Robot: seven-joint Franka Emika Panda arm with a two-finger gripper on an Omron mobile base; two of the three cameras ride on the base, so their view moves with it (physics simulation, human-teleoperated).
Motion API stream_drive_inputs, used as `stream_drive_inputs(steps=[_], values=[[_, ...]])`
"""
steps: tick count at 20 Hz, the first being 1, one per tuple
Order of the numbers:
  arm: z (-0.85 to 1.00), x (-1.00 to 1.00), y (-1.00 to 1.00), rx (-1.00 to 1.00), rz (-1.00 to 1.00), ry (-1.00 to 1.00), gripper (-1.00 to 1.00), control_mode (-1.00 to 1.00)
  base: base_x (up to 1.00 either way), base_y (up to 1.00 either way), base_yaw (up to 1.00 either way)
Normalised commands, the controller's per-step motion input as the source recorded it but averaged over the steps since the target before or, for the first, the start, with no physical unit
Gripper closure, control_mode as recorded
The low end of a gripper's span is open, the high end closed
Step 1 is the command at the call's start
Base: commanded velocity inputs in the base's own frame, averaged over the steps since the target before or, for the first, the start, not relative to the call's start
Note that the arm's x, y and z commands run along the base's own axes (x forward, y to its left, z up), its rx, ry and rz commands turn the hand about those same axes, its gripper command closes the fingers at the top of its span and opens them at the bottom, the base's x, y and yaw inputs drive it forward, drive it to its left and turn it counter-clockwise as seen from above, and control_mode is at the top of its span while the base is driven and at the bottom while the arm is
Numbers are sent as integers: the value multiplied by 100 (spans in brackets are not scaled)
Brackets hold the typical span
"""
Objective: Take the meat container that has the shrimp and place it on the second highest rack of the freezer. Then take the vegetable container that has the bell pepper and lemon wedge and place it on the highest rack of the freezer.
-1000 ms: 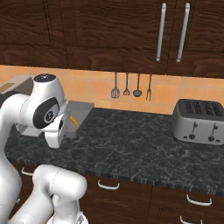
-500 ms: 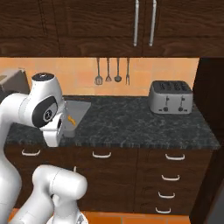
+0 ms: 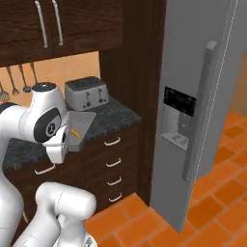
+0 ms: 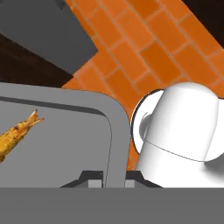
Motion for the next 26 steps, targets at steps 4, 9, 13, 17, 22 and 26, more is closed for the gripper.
stream_drive_inputs(steps=[4,9,13,17,22,26], values=[[0,0,0,0,0,0,100,100,-4,0,-100],[0,0,0,0,0,0,100,100,-2,0,-100],[0,0,0,0,0,0,100,100,0,-1,-95],[0,0,0,0,0,0,100,100,11,-16,-54],[0,0,0,0,0,0,100,100,68,-41,10],[0,0,0,0,0,0,100,100,87,-33,20]])
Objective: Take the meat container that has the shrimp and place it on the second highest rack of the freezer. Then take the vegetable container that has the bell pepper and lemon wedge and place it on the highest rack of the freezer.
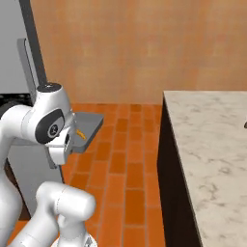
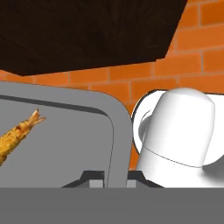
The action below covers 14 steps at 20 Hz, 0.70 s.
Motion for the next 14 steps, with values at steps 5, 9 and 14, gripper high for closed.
stream_drive_inputs(steps=[5,9,14], values=[[0,0,0,0,0,0,100,100,91,-33,15],[0,0,0,0,0,0,100,100,98,-27,10],[0,0,0,0,0,0,100,100,99,-19,8]])
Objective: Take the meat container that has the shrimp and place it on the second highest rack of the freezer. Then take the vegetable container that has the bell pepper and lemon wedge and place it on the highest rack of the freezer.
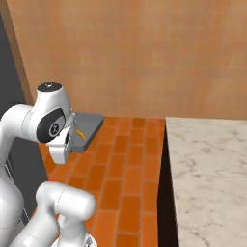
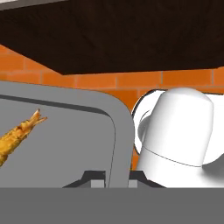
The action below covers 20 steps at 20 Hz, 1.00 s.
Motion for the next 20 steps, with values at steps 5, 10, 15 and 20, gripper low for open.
stream_drive_inputs(steps=[5,10,15,20], values=[[0,0,0,0,0,0,100,100,100,-18,9],[0,0,0,0,0,0,100,100,100,-21,9],[0,0,0,0,0,0,100,100,100,-24,10],[0,0,0,0,0,0,100,100,66,-17,59]])
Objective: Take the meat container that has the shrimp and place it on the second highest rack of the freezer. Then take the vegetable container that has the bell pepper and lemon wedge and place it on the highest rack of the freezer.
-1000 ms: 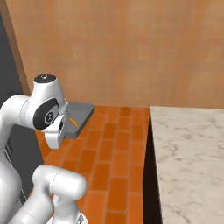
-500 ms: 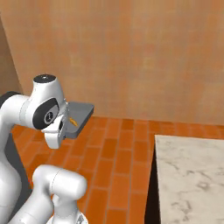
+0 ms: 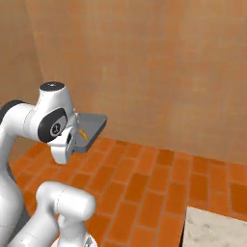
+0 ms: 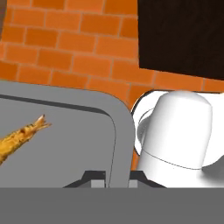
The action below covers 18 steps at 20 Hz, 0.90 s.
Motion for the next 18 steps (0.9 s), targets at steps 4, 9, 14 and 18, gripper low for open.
stream_drive_inputs(steps=[4,9,14,18], values=[[0,0,0,0,0,0,100,100,46,0,91],[0,0,0,0,0,0,100,100,35,-6,88],[0,0,0,0,0,0,100,100,18,-18,86],[0,0,0,0,0,0,100,100,5,-16,86]])
